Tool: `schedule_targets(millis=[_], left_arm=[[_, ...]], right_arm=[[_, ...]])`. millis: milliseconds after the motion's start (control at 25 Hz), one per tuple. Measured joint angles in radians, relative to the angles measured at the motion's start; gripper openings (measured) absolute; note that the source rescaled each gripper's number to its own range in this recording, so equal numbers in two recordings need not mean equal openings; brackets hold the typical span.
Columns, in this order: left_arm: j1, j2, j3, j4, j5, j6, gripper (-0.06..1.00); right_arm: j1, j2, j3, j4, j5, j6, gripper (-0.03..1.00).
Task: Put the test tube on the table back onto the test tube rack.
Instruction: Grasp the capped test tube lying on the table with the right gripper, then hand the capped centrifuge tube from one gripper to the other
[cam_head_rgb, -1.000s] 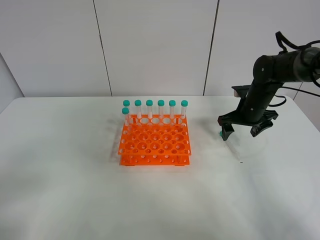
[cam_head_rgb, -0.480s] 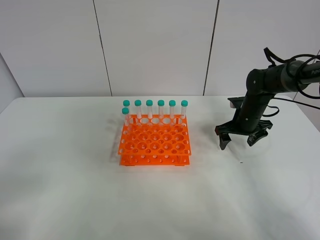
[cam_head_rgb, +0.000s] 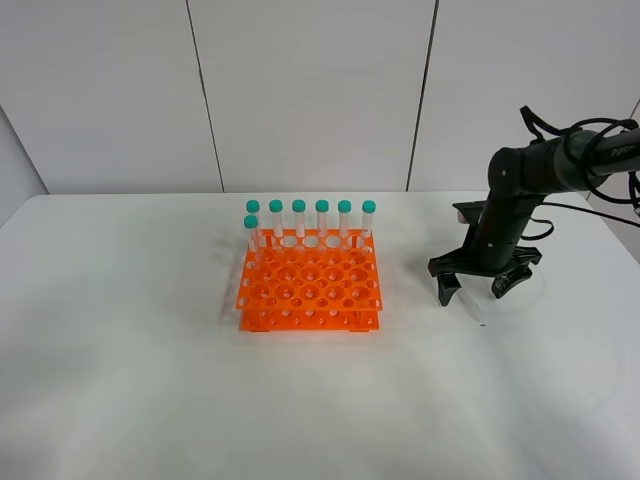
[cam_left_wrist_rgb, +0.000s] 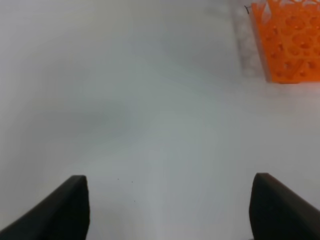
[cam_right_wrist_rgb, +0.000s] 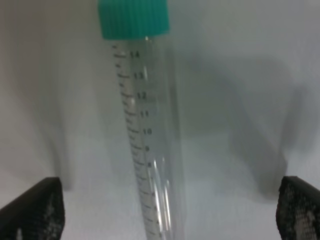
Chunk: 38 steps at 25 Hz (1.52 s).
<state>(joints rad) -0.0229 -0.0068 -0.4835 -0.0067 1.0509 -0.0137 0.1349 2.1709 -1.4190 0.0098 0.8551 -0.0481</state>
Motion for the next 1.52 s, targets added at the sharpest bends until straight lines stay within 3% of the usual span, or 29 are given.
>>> schedule_targets(millis=[240,320,440,560,960,1200,1520], left_arm=[[0.000,0.000,0.000,0.000,0.000,0.000,0.95],[0.000,0.000,0.000,0.000,0.000,0.000,0.95],[0.000,0.000,0.000,0.000,0.000,0.000,0.95],[0.000,0.000,0.000,0.000,0.000,0.000,0.95],[0.000,0.000,0.000,0.000,0.000,0.000,0.95],[0.000,0.000,0.000,0.000,0.000,0.000,0.95],[0.000,0.000,0.000,0.001,0.000,0.000,0.95]], right_arm=[[0.000,0.022,-0.004,-0.010,0.009,-0.004,0.89],[0.000,0.024,-0.005,-0.010,0.011,-0.011,0.81],[0.000,0.024,-0.005,-0.010,0.011,-0.018,0.51],[0.000,0.024,-0.005,-0.010,0.013,-0.025,0.00],[0.000,-0.071,-0.033,-0.010,0.061,-0.051,0.01],[0.000,-0.313,-0.054,-0.010,0.221,-0.059,0.01],[0.000,-0.692,0.192,0.000,0.231,-0.077,0.01]])
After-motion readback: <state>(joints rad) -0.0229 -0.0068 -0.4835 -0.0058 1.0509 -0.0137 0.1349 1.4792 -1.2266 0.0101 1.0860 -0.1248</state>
